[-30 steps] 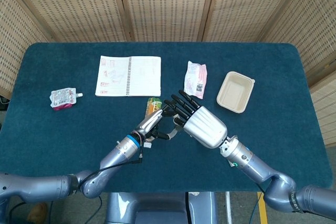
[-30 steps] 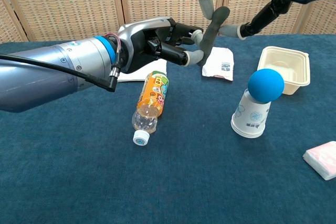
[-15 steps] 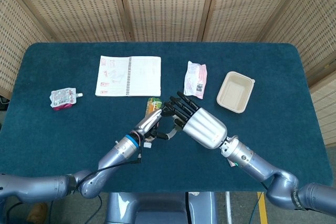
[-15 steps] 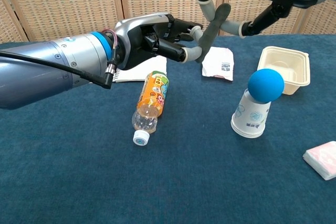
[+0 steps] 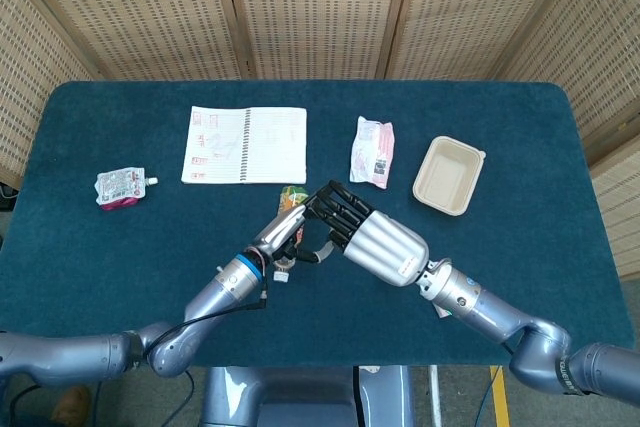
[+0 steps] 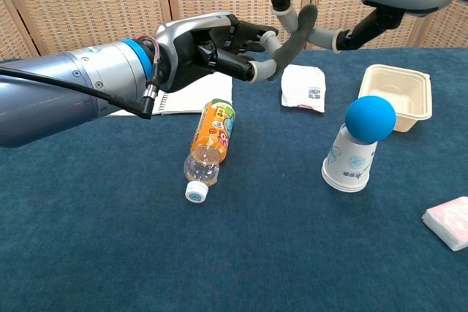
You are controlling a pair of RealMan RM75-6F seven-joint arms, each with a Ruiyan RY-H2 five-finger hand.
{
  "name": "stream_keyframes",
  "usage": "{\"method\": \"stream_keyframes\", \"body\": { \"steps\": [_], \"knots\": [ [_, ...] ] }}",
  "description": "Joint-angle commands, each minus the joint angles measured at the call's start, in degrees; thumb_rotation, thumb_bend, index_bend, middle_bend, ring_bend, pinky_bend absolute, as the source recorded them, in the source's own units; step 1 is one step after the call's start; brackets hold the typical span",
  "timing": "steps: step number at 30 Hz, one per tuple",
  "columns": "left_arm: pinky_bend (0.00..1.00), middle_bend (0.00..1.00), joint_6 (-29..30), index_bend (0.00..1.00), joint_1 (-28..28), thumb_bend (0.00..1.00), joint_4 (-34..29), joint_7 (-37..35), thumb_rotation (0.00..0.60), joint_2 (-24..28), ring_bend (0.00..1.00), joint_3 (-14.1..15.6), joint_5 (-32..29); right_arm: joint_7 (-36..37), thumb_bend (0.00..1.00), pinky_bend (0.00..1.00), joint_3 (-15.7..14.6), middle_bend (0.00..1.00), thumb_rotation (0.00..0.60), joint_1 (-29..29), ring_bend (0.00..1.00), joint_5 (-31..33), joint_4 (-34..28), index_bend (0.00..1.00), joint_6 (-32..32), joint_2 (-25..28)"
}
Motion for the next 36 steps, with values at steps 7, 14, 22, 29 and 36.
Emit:
{"method": "stream_keyframes", "body": {
  "steps": [7,14,22,29,36],
  "knots": [
    [0.00,0.00,0.12,0.83,0.15,0.48,1.19,-0.16,0.600,-0.49,0.00,0.45,-0.05,-5.36,0.87,0.00,0.27,0.25,0.600,0.40,0.00,-3.38,2.10,0.94,1.02,1.06],
    [0.00,0.00,0.15,0.83,0.43,0.48,2.14,-0.56,0.600,-0.43,0.00,0.61,0.13,-8.86,0.87,0.00,0.66,0.25,0.600,0.24,0.00,-4.60,3.37,0.97,1.81,1.65],
    [0.00,0.00,0.32,0.83,1.68,0.48,4.20,-1.32,0.600,1.20,0.00,0.90,-0.03,-11.09,0.87,0.00,1.45,0.24,0.600,-0.48,0.00,-3.68,3.92,0.97,2.36,2.92],
    [0.00,0.00,0.51,0.83,4.04,0.48,6.84,-3.79,0.600,4.19,0.00,1.23,0.14,-11.71,0.87,0.00,1.73,0.23,0.600,-1.35,0.00,-2.92,4.95,0.97,3.12,4.41],
    [0.00,0.00,0.55,0.83,6.44,0.48,9.24,-7.13,0.600,7.72,0.00,1.36,1.23,-11.98,0.87,0.00,1.41,0.23,0.600,-2.44,0.00,-2.38,6.10,0.97,3.76,5.69]
  ]
}}
